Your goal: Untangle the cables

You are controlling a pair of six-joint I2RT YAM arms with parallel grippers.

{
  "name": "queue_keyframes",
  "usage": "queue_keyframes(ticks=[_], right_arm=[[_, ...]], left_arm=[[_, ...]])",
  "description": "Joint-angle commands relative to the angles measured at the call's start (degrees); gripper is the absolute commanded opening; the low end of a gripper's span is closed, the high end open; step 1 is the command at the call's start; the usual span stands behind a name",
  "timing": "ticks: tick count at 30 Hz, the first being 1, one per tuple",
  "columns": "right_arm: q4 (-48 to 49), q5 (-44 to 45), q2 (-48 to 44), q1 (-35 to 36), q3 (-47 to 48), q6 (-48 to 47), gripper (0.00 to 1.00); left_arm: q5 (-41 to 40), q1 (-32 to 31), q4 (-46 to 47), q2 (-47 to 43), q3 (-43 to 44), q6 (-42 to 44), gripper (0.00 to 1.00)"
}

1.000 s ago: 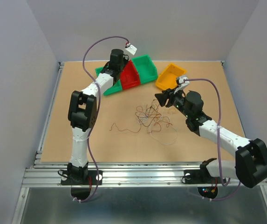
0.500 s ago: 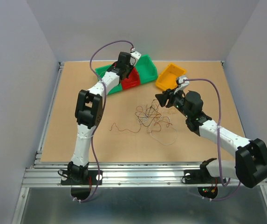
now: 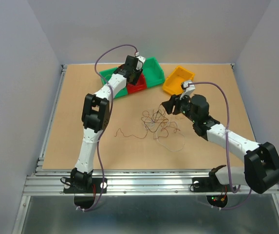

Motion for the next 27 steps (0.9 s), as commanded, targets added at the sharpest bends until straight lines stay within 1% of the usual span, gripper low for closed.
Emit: queue_keyframes(ticks=[1,3,5,6,7,8,9,10,11,12,13,14,15,17,20,23,27], right_arm=[[-9.34,2.71,2.65,0.26,6.45,0.01,0.59],[-12.43,3.25,3.44,0.26,8.30,0.10,0.60],[-17.53,3.51,4.50,0.26,9.53,-0.25,0.63],[-19.11,3.77,4.85,0.26,10.67,-0.60,0.63],[-20.69,3.95,5.29,0.26,11.03,-0.77,0.64],[-23.15,4.56,5.99,0.26,11.47,-0.86,0.64],[-24.13,5.00,6.34,0.26,11.73,-1.04,0.64],[-24.49,5.44,6.52,0.26,11.99,-1.21,0.64],[-26.23,5.62,7.04,0.26,12.17,-1.39,0.63],[-26.51,5.10,7.31,0.35,12.35,-2.17,0.63],[-26.77,4.40,7.66,0.26,12.35,-2.79,0.63],[-26.95,3.26,8.10,0.26,12.61,-3.41,0.61],[-27.04,1.25,8.89,0.26,12.79,-4.11,0.61],[-27.56,-1.22,10.38,0.35,13.31,-5.78,0.60],[-27.48,-2.20,12.40,0.61,14.19,-8.24,0.61],[-27.39,-2.11,14.60,0.70,15.25,-10.44,0.61],[-25.55,-1.50,18.56,0.79,17.35,-12.72,0.59]], left_arm=[[0.30,-0.03,0.59,-10.27,0.89,-1.94,0.56],[0.83,-0.11,1.02,-12.30,-1.66,-1.94,0.59],[1.79,-0.11,3.39,-16.51,-4.73,-2.11,0.64],[3.28,-0.38,4.44,-18.18,-8.92,-2.12,0.67],[4.69,-0.55,5.67,-19.94,-11.40,-1.85,0.74],[6.18,-1.25,8.73,-23.70,-17.08,-0.98,0.80],[7.85,-1.61,10.76,-25.74,-20.09,-1.15,0.86],[8.47,-2.22,14.78,-27.76,-23.08,-0.97,0.87],[9.79,-2.66,16.56,-31.61,-25.98,-0.71,0.87],[12.06,-3.19,18.67,-33.56,-32.19,-0.10,0.88],[13.39,-3.89,20.34,-35.58,-35.56,0.17,0.88],[14.71,-5.20,25.49,-39.34,-38.81,0.52,0.88],[17.50,-5.82,27.46,-41.03,-44.41,0.87,0.88],[20.76,-7.57,31.41,-44.98,-50.93,2.80,0.88],[23.67,-9.78,35.56,-47.46,-57.36,5.26,0.88],[22.64,-11.62,36.88,-47.03,-58.97,7.11,0.87],[19.04,-11.89,37.85,-46.67,-59.32,6.50,0.84]])
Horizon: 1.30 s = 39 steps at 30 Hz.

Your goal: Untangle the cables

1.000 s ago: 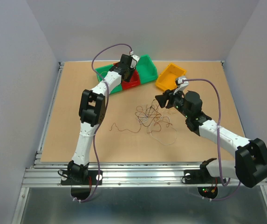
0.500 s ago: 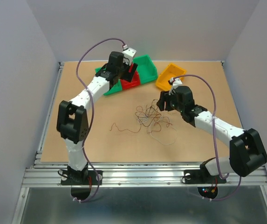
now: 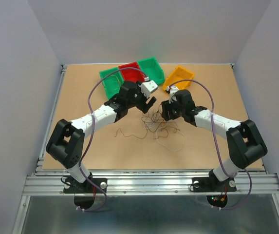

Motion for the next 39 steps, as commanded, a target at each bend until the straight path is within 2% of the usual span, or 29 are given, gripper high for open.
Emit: queue_keyframes(ticks=[1,7,10,13,15,16,20,21,25,30,34,39], right_arm=[[2.67,-0.41,3.93,0.51,5.23,-3.96,0.58],[7.41,-1.01,7.90,0.51,6.98,-6.51,0.58],[9.08,-2.42,10.71,0.59,7.95,-6.86,0.57],[10.76,-3.56,13.00,0.51,9.09,-6.78,0.50],[12.42,-5.05,14.05,0.51,9.71,-6.69,0.41],[13.65,-5.41,14.67,0.59,9.80,-6.51,0.31],[19.08,-6.64,12.49,0.51,7.26,-5.46,0.05],[20.85,-8.30,11.26,0.51,5.77,-5.20,0.02],[27.27,-14.62,1.52,0.51,-2.22,-5.11,0.00],[28.08,-16.14,-5.00,0.59,-6.37,-5.19,0.00],[27.55,-15.87,-7.65,0.59,-7.69,-5.55,0.01],[27.02,-16.84,-8.53,0.68,-7.69,-5.55,0.01]], left_arm=[[-1.50,0.22,8.08,-1.63,-0.85,1.08,0.85],[-0.79,0.22,9.15,-1.19,-1.74,1.25,0.85],[-3.16,0.30,9.14,-0.23,-1.04,0.99,0.83],[-3.00,1.71,10.46,-0.40,-1.73,-0.59,0.82],[-0.11,4.16,12.74,-1.10,-2.70,-3.39,0.82],[0.87,5.04,13.44,-1.10,-2.88,-4.80,0.82],[4.47,7.86,14.50,-0.84,-3.05,-6.39,0.81],[6.04,8.47,14.68,-0.93,-3.32,-6.74,0.81],[12.99,8.65,15.12,-1.45,-4.28,-4.55,0.80],[22.91,8.57,17.49,-4.79,-7.18,-2.79,0.80],[28.11,8.57,18.63,-7.08,-9.12,-2.53,0.80],[30.23,8.65,18.64,-7.96,-9.03,-3.49,0.80]])
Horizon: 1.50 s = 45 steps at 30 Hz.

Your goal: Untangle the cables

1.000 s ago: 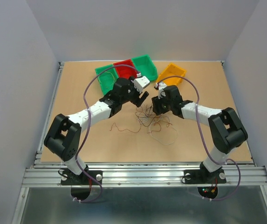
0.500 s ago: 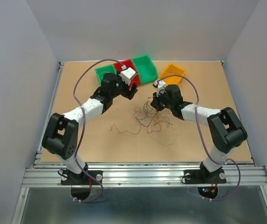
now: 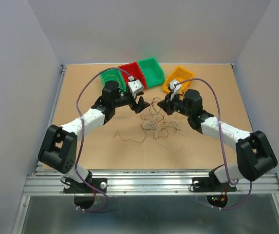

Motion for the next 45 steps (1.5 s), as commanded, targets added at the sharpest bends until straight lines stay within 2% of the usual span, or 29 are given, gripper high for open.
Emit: queue_keyframes(ticks=[1,10,13,23,31,34,35,36,37,39,42,44,45], right_arm=[[2.28,-1.56,-1.60,0.79,-1.79,-0.41,0.01],[2.02,-2.09,-2.04,1.41,-1.61,-0.50,0.01],[2.01,-2.18,-2.31,1.67,-1.61,-0.50,0.01],[1.84,-3.40,-2.57,2.20,-1.44,-0.59,0.01],[1.93,-7.71,-3.27,2.55,-1.70,-1.11,0.01],[1.93,-8.76,-3.45,2.64,-1.88,-1.38,0.01],[1.84,-9.03,-3.36,2.72,-1.88,-1.38,0.01],[1.84,-9.38,-3.27,2.81,-1.79,-1.46,0.01],[1.58,-9.64,-3.27,2.73,-1.79,-1.64,0.01],[1.49,-9.47,-3.10,2.73,-1.61,-1.55,0.03],[1.40,-8.77,-2.75,2.73,-1.44,-1.38,0.18],[1.40,-8.07,-2.48,2.73,-1.35,-1.29,0.34],[1.40,-7.98,-2.48,2.73,-1.35,-1.38,0.38]], left_arm=[[5.18,-0.31,3.93,-3.35,-0.14,0.05,0.80],[12.04,-0.39,3.93,-2.56,0.21,-0.92,0.81],[10.99,-0.40,2.53,-0.98,1.44,-0.66,0.77],[10.28,-1.54,-2.93,4.29,5.31,2.33,0.75],[8.26,-2.68,-5.65,6.14,7.07,4.09,0.62],[7.56,-2.94,-5.74,6.50,7.33,4.70,0.51],[6.34,-3.03,-5.74,6.76,7.42,4.71,0.39],[5.89,-3.12,-5.74,6.76,7.51,4.71,0.33],[5.71,-3.12,-5.74,7.02,7.77,4.97,0.16],[5.10,-3.12,-5.83,7.20,7.77,5.23,0.00],[3.95,-3.03,-5.74,6.85,7.95,4.97,0.00],[2.64,-3.03,-5.31,6.06,7.69,4.71,0.00],[1.16,-3.03,-5.04,5.62,7.51,4.27,0.00]])
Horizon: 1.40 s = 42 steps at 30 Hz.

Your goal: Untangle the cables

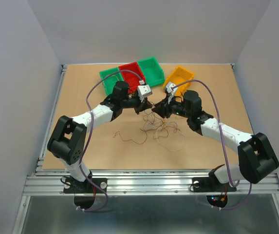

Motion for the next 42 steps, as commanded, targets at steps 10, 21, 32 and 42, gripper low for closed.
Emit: queue_keyframes(ticks=[10,21,32,42], right_arm=[[3.02,2.31,5.65,0.54,0.60,-1.76,0.78],[2.32,0.29,14.10,0.54,6.23,-1.23,0.43],[1.35,-0.24,10.76,0.54,4.74,-1.67,0.10],[10.22,1.69,2.60,0.54,-2.37,0.96,0.83]], left_arm=[[-7.84,0.60,1.08,-10.38,6.04,-7.25,0.00],[-17.41,0.60,-8.50,-11.35,28.17,-9.55,0.00],[-40.00,0.69,-10.88,-10.47,45.15,-14.03,0.00],[-32.81,0.60,-11.05,-13.28,40.86,-16.67,0.00]])
